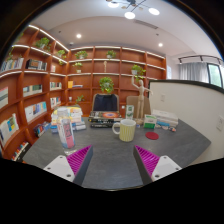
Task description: Pour water
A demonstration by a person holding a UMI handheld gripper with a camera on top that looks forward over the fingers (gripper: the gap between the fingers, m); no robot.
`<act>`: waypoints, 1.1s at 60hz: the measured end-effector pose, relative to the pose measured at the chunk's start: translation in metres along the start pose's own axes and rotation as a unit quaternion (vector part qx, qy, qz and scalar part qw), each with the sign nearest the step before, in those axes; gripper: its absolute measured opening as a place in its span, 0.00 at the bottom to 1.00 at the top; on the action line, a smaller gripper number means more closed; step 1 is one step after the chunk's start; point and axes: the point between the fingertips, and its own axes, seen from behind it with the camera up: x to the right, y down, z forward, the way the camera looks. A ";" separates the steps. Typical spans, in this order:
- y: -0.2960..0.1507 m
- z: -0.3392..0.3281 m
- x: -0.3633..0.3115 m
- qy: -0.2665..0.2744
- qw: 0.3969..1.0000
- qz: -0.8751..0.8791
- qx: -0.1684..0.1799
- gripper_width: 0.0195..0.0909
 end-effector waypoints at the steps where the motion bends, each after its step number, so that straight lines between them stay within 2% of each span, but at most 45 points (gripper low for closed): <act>1: -0.001 0.002 0.013 -0.008 1.000 -0.005 -0.001 0.95; 10: 0.026 0.021 -0.051 -0.054 0.998 -0.010 -0.009 0.96; 11: 0.015 0.011 -0.042 -0.058 0.998 -0.011 -0.012 0.96; 14: 0.031 0.028 -0.091 -0.069 0.998 -0.012 -0.007 0.96; 24: 0.016 0.069 -0.162 -0.100 0.994 -0.025 0.029 0.96; 32: -0.006 0.098 -0.184 -0.110 0.992 -0.012 0.061 0.96; 42: -0.014 0.122 -0.183 -0.097 0.993 -0.002 0.069 0.94; 48: -0.013 0.133 -0.182 -0.089 0.993 -0.005 0.072 0.81; 52: -0.009 0.138 -0.183 -0.088 0.994 -0.017 0.069 0.67; 54: -0.008 0.140 -0.181 -0.082 0.994 -0.025 0.071 0.55; 55: -0.009 0.141 -0.181 -0.080 0.994 -0.030 0.074 0.45; 62: -0.008 0.142 -0.188 -0.098 0.992 -0.022 0.078 0.37; 66: -0.008 0.141 -0.197 -0.123 0.989 -0.021 0.079 0.27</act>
